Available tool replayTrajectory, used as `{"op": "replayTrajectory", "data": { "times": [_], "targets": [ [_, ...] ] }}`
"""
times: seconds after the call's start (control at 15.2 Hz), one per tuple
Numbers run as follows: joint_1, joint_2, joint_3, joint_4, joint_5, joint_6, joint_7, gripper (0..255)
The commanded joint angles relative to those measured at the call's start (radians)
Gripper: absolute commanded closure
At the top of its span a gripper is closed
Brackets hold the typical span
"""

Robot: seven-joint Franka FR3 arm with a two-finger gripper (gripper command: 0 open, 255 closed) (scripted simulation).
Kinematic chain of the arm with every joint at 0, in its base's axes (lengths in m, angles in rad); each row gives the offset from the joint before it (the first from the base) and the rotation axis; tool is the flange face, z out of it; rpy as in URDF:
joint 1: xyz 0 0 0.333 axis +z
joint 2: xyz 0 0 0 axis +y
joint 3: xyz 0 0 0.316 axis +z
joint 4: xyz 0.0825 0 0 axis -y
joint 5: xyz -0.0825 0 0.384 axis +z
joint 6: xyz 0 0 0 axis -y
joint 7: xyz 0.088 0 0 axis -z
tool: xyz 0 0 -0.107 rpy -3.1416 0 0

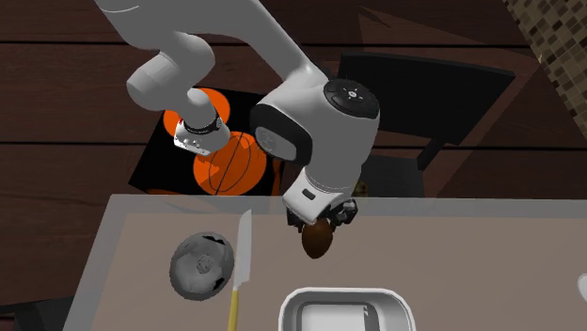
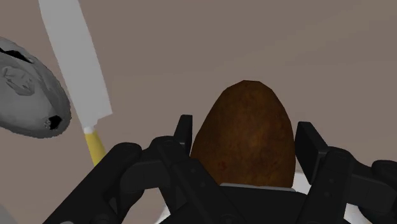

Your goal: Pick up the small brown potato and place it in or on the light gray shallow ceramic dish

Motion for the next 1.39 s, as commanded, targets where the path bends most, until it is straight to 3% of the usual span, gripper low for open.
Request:
{"op": "replayTrajectory", "data": {
  "times": [0.0,0.66,1.32],
  "targets": [
    [-0.022,-0.042,-0.025,-0.051,-0.003,0.021,-0.041,255],
    [-0.127,-0.23,-0.165,-0.257,-0.04,0.093,-0.246,255],
    [-0.242,-0.34,-0.351,-0.348,-0.091,0.138,-0.499,255]
  ]
}}
